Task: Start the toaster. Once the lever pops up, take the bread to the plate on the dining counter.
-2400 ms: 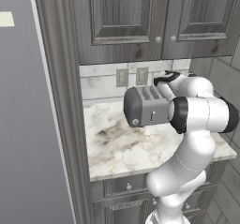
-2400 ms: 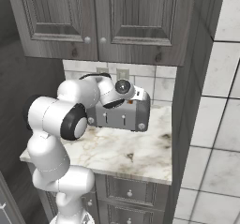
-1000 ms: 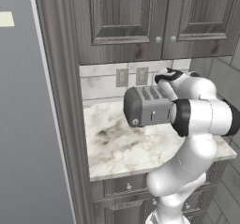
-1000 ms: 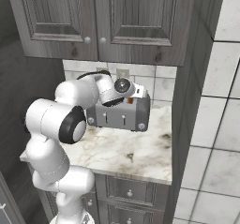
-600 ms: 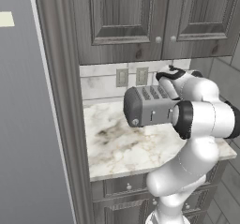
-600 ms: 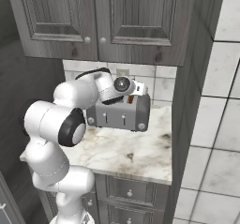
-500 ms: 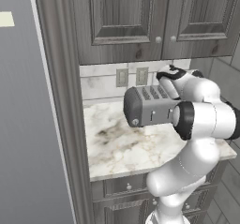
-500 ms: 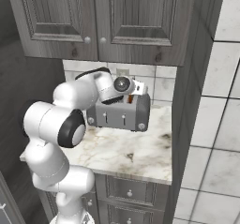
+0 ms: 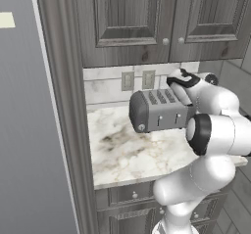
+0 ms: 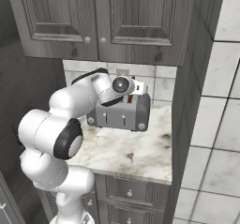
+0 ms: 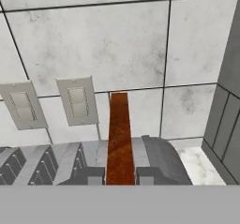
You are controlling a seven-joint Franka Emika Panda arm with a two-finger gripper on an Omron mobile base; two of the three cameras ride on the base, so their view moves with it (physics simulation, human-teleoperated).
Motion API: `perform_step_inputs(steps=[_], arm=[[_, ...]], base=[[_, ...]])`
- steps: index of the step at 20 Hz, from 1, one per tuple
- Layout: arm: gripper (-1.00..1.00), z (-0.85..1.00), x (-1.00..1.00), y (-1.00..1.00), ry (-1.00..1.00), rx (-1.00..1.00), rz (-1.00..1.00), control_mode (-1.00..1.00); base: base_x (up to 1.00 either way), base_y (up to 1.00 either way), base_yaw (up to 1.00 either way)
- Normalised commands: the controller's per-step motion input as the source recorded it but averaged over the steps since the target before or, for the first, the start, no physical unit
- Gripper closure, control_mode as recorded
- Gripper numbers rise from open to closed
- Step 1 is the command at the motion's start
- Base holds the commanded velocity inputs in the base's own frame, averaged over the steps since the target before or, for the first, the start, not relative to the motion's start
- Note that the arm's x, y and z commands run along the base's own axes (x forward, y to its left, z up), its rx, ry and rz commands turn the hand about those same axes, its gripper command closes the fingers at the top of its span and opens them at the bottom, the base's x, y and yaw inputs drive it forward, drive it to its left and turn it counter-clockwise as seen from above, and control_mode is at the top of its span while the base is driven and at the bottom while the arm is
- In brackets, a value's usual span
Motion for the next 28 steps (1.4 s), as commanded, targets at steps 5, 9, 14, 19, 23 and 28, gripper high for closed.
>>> perform_step_inputs(steps=[5,9,14,19,23,28], arm=[[1.00,0.33,-0.24,0.00,-0.01,-0.01,0.00,-1.00],[1.00,0.27,-0.22,0.05,-0.05,-0.03,0.00,-1.00],[1.00,0.20,-0.31,0.07,-0.06,-0.03,0.00,-1.00],[1.00,0.21,-0.41,0.05,-0.05,-0.02,0.00,-1.00],[1.00,0.24,-0.59,0.12,-0.01,-0.02,0.00,-1.00],[1.00,0.29,-0.73,0.21,0.00,-0.03,0.00,-1.00]], base=[[0.00,0.00,0.00],[0.00,0.00,0.00],[0.00,0.00,0.00],[0.00,0.00,0.00],[0.00,0.00,0.00],[0.00,0.00,0.00]])
